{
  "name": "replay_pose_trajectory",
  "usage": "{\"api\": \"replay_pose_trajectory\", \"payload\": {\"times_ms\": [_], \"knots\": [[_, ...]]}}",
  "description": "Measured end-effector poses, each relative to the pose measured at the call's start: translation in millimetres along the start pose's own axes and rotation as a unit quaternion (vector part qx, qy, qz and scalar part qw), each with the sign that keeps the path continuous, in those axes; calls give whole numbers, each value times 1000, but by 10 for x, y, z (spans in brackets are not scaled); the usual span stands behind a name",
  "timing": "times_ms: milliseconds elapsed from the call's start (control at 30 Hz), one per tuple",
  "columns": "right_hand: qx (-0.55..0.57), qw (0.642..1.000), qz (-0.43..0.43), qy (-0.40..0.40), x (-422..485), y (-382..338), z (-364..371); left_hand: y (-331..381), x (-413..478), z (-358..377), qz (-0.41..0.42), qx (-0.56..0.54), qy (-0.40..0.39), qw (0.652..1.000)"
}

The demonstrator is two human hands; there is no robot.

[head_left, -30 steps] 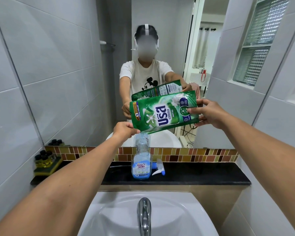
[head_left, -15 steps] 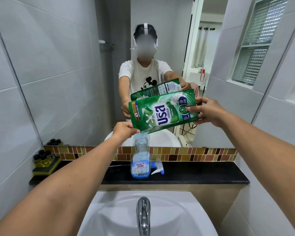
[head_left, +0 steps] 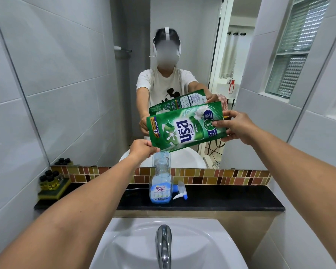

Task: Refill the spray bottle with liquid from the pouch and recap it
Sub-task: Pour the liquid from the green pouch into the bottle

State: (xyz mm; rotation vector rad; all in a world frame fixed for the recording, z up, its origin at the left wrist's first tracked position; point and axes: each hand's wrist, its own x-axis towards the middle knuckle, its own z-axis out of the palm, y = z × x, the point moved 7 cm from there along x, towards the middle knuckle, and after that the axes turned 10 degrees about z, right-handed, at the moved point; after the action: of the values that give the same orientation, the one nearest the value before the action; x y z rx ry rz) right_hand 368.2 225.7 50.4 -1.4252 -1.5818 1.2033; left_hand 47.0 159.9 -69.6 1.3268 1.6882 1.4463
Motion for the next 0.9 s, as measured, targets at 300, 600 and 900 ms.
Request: {"api": "replay_pose_trajectory", "payload": {"times_ms": [300,600,900], "knots": [[-8,1000,-2,4,-27,-42,6,-10,-13,2,-3,-2,-1,1000],[-4,1000,1,7,-50,-57,-2,1,-10,6,-6,-6,-2,1000],[-4,1000,-2,14,-58,-95,-11,10,-16,-4,-9,-9,-3,1000]]}}
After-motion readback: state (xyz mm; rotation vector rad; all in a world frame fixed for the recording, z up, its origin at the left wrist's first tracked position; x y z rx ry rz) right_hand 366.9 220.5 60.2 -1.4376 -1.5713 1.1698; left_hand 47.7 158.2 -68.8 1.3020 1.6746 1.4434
